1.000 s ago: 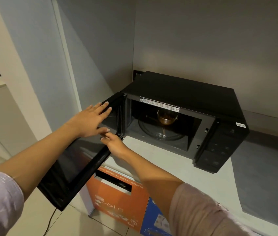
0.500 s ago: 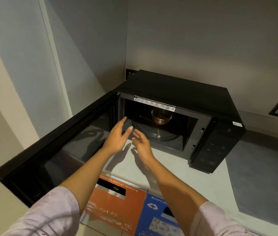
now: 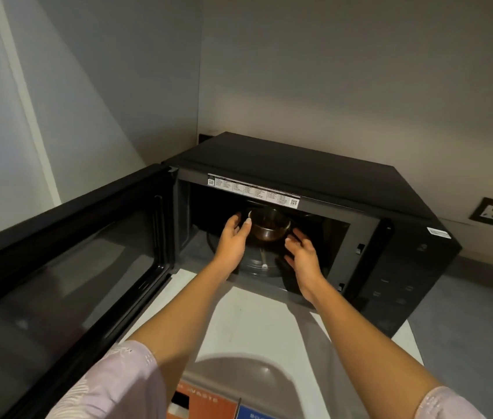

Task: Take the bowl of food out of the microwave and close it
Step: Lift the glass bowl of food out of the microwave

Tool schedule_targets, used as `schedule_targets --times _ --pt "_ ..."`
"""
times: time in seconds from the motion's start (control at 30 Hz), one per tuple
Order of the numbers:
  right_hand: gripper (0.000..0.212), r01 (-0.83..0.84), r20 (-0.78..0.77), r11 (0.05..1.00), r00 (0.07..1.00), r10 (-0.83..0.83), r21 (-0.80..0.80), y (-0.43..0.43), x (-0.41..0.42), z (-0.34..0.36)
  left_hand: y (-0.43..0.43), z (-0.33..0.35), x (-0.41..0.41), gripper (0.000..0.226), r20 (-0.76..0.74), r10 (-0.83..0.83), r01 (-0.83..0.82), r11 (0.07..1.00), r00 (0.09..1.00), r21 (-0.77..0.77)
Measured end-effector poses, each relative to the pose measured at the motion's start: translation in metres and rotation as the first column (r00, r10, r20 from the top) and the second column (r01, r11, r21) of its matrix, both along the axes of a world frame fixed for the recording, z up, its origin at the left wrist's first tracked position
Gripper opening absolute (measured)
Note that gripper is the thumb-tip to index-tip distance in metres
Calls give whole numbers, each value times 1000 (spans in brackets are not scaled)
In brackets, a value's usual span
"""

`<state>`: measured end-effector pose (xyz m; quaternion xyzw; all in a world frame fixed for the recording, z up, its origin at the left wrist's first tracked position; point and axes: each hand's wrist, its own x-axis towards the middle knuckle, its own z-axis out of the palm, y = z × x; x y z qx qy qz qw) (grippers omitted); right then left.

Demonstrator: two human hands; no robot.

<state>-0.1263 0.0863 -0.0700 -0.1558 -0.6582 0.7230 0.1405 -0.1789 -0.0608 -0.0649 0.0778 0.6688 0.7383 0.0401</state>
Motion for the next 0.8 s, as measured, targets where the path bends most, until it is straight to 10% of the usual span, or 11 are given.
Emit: schedule_targets --times 0.8 --pt "32 -30 12 985 999 33 -171 11 -63 -12 43 -46 -76 34 98 24 -30 998 995 61"
